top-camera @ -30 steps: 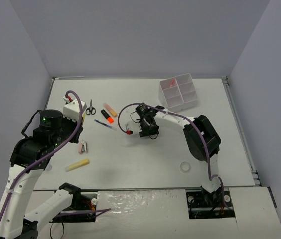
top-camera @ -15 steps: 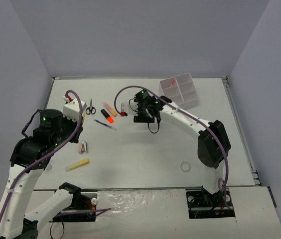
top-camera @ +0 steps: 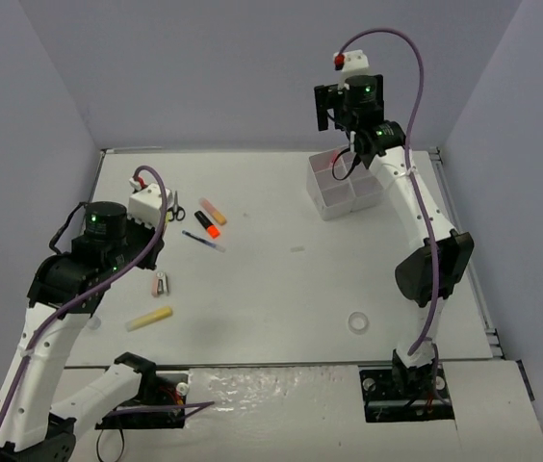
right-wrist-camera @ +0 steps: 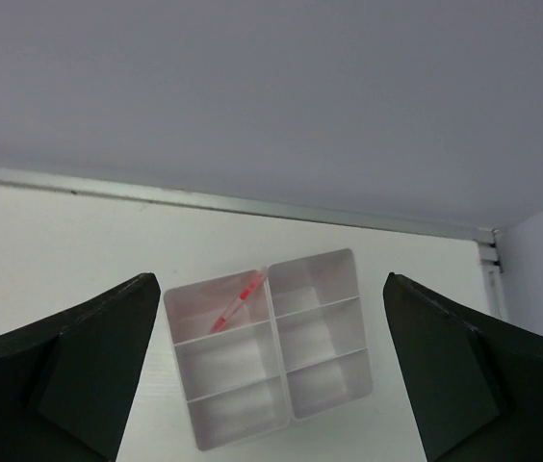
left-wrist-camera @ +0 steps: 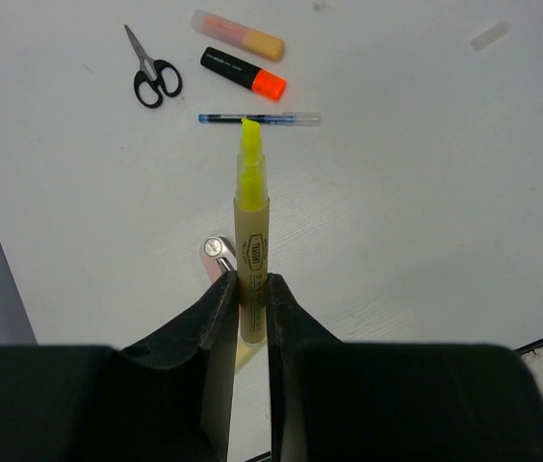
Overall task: Sort the stationery into containers
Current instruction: Move the pen cap to the center of the board, then close the pen cap on the pen.
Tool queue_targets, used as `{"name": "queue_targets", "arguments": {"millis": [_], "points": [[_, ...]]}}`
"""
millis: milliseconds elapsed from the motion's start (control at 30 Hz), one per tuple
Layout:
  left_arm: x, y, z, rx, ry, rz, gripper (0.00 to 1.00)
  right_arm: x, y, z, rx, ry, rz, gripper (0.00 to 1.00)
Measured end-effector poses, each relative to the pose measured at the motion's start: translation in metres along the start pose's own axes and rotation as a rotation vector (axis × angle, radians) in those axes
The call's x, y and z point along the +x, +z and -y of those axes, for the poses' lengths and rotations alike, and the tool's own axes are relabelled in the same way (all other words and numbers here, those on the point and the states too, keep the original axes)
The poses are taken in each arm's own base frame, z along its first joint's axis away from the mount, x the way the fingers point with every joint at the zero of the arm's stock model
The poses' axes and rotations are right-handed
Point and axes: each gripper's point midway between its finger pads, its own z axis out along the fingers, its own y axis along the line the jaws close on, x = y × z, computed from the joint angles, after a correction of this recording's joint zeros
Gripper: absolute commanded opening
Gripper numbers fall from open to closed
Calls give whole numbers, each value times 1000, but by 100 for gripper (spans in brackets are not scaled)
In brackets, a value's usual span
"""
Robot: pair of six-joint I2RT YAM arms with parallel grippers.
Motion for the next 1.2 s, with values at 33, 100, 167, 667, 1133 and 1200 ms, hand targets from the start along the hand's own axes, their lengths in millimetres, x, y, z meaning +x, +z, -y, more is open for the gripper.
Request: {"name": "queue_targets", "arguments": {"millis": [33, 100, 167, 667, 1133, 1200], "points": [[-2, 2, 0, 1, 4, -1, 0, 1, 3, 3, 9, 49, 2, 100], [-6, 7, -1, 4, 16, -6, 0, 2, 10, -2, -7, 140, 8, 100], [-9, 12, -1, 8, 23, -11, 0, 2, 17, -16, -79, 250, 12, 99], [13, 54, 5, 31, -10, -106, 0, 177, -86, -65, 21, 1065, -505, 67], [30, 49, 6, 17, -15, -27, 0, 279, -131, -164, 303, 1343, -852, 56], [32, 49, 6, 15, -11, -28, 0, 299, -126, -166, 361, 1340, -883, 55]]}}
